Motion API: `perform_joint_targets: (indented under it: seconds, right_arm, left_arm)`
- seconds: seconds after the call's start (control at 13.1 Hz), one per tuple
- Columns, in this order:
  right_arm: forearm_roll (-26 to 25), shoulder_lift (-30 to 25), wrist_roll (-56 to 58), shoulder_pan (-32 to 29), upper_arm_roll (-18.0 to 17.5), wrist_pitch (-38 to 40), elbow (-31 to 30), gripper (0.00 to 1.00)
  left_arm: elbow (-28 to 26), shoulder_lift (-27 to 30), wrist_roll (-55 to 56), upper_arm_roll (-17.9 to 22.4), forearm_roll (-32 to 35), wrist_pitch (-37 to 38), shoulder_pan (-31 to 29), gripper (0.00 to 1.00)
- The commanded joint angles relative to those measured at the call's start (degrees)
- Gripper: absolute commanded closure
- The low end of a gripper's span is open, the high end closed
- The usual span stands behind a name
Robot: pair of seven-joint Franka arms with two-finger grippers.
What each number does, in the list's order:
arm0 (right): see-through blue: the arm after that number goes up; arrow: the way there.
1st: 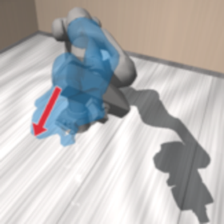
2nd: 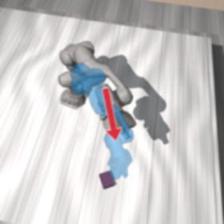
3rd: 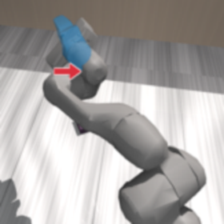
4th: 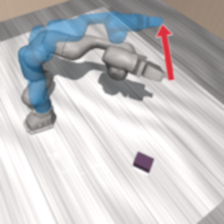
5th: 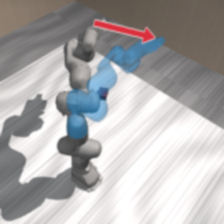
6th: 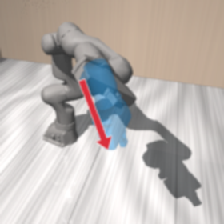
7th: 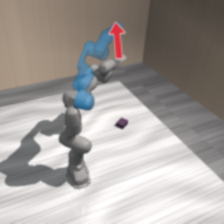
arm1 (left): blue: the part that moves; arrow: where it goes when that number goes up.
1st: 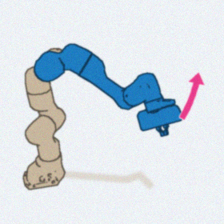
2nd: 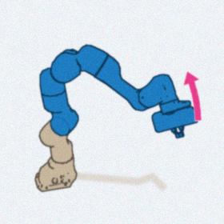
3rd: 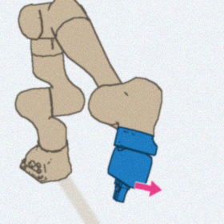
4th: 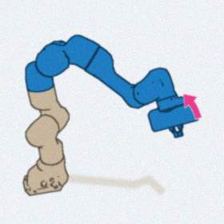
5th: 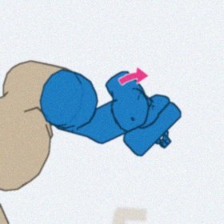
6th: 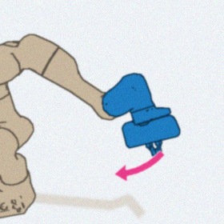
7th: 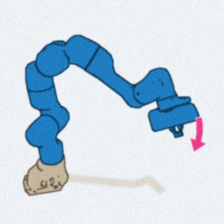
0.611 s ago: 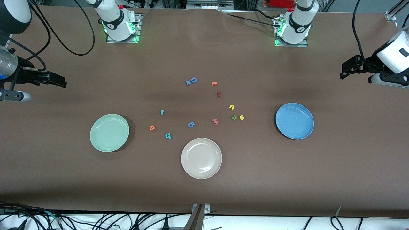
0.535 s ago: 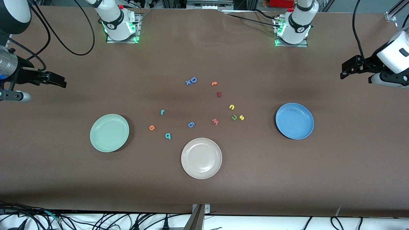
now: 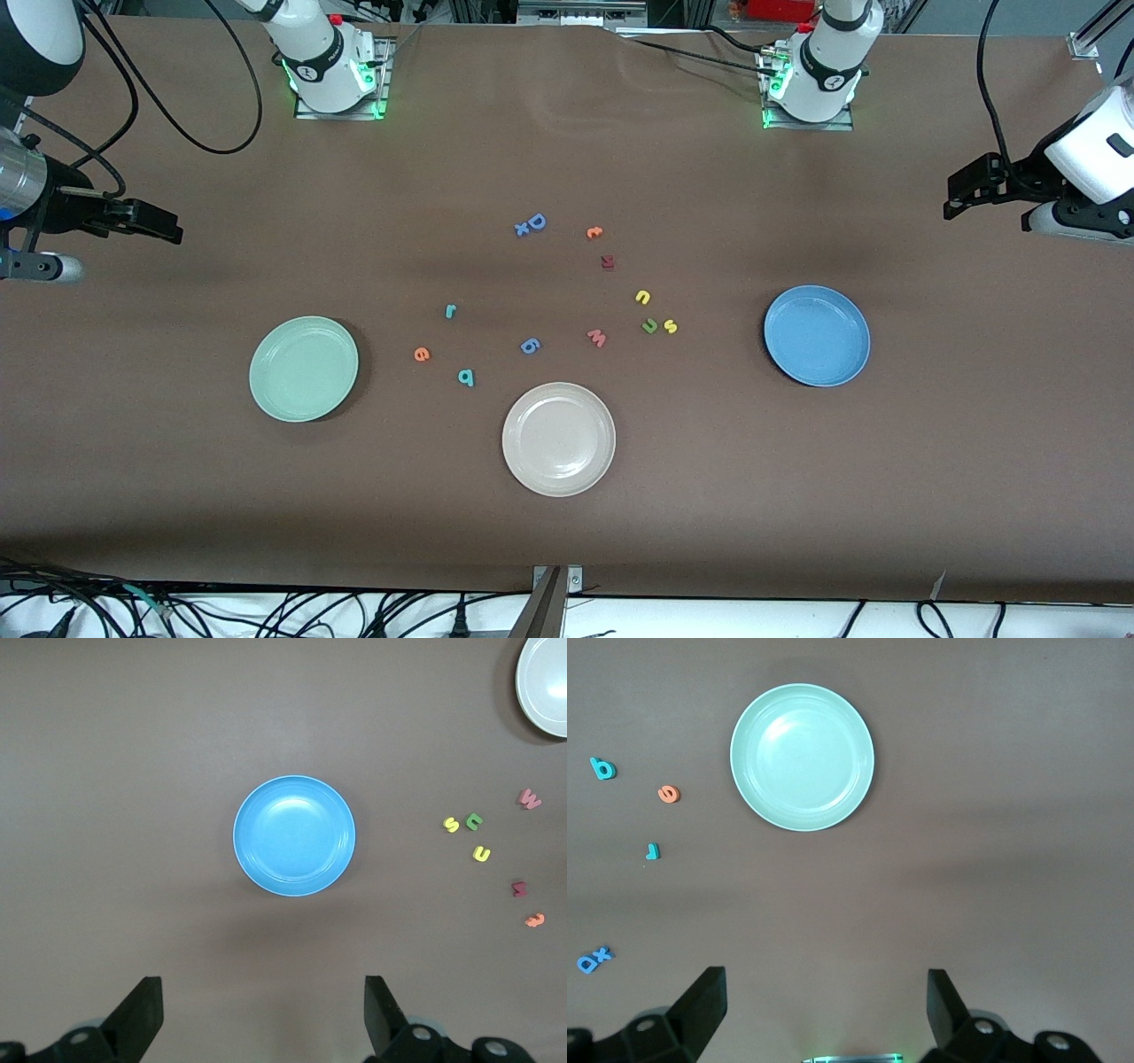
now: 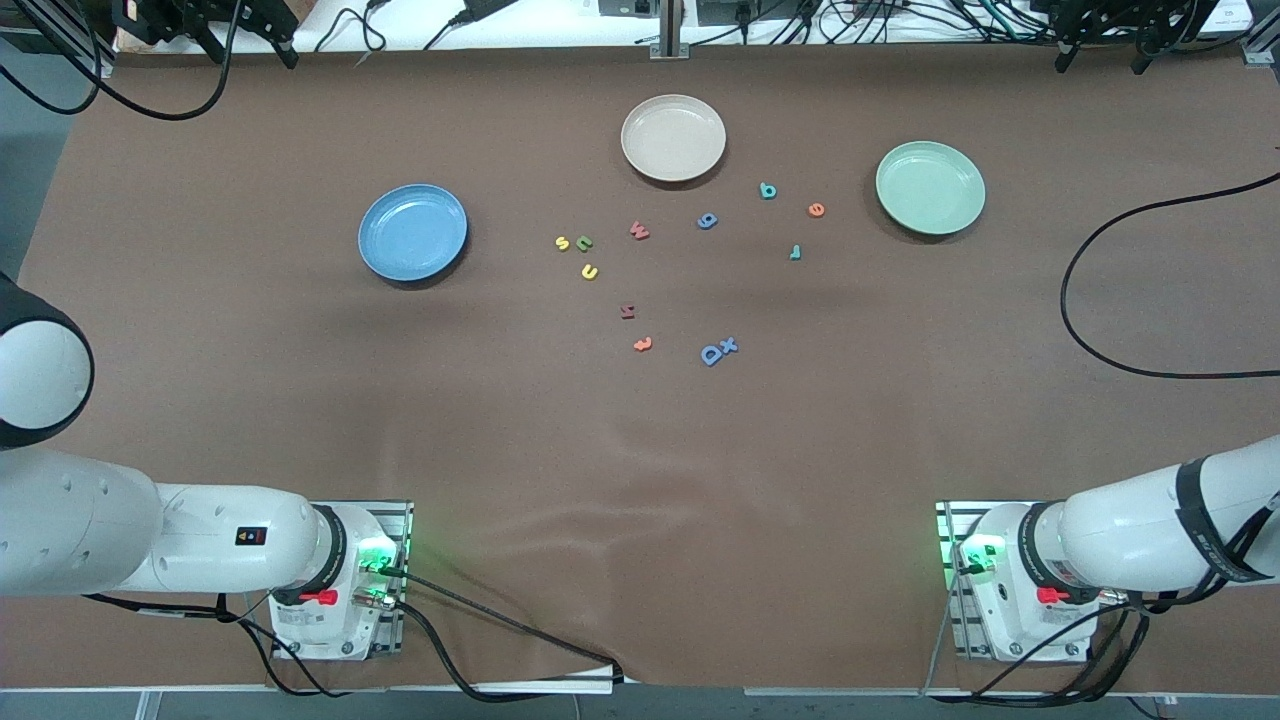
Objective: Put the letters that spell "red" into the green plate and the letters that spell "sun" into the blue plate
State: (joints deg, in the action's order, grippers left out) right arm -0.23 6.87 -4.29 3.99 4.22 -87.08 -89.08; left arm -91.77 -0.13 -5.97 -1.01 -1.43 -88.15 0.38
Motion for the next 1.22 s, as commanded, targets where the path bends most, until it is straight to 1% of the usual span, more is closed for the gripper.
perform_joint_targets:
  seconds: [0.0,1.15]
  right_arm:
    - [1.11,-0.02,0.95,-0.04,0.35,0.77,0.4,0.0]
    - [1.11,-0.02,0.95,-0.04,0.35,0.77,0.4,0.0]
  left_arm:
    - [0.8,0.04,0.61,-0.3,0.28,0.96,-0.03,0.0]
    - [0.8,0.04,1.58,-0.3,0.28,0.96,-0.03,0.0]
